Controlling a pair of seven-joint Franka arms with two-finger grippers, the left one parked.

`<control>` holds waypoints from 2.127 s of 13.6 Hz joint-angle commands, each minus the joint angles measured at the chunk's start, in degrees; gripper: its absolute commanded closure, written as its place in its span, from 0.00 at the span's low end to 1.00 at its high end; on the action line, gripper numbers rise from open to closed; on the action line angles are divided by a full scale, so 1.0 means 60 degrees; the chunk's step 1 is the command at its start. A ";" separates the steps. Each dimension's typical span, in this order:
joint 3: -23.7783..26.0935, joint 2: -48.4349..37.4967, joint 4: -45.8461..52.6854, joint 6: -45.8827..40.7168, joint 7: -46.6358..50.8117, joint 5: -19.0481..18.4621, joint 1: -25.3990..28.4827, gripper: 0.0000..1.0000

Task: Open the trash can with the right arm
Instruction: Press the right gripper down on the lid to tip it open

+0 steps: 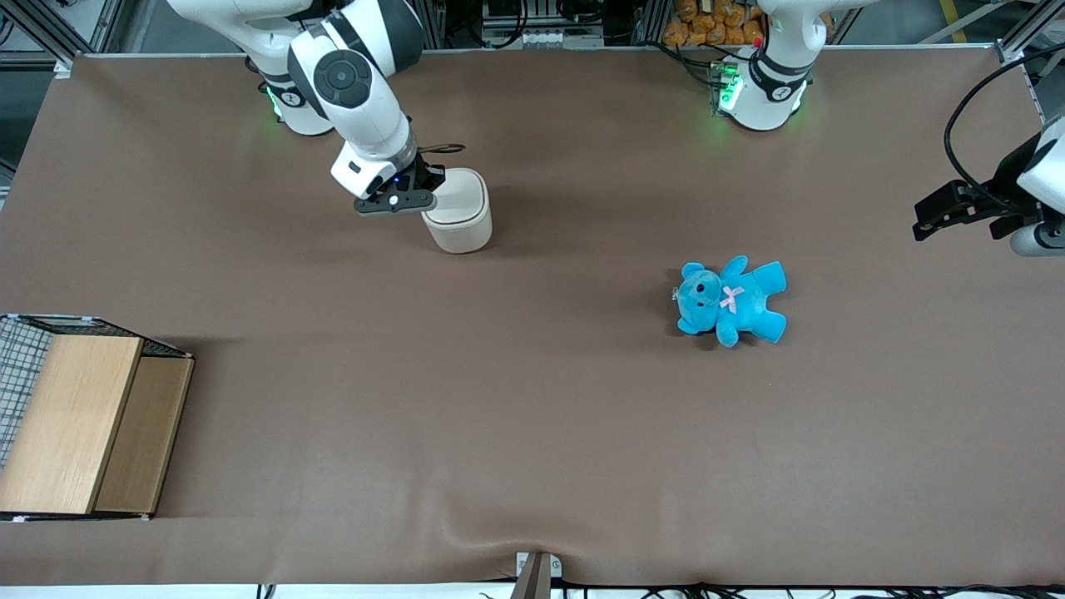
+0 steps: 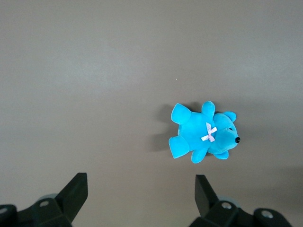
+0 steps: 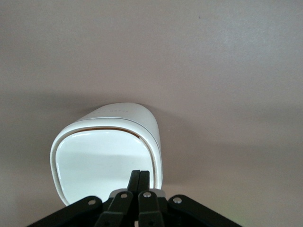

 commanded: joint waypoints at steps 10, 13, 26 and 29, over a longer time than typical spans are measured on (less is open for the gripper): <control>-0.0010 0.0436 -0.0533 0.0873 0.0361 0.0050 0.0434 1.00; -0.0010 0.0450 -0.0768 0.1181 0.0361 0.0021 0.0449 1.00; -0.0010 0.0421 0.0387 -0.0224 0.0873 0.0021 0.0449 1.00; 0.0005 0.0523 0.1323 -0.1056 0.1575 0.0021 0.0566 1.00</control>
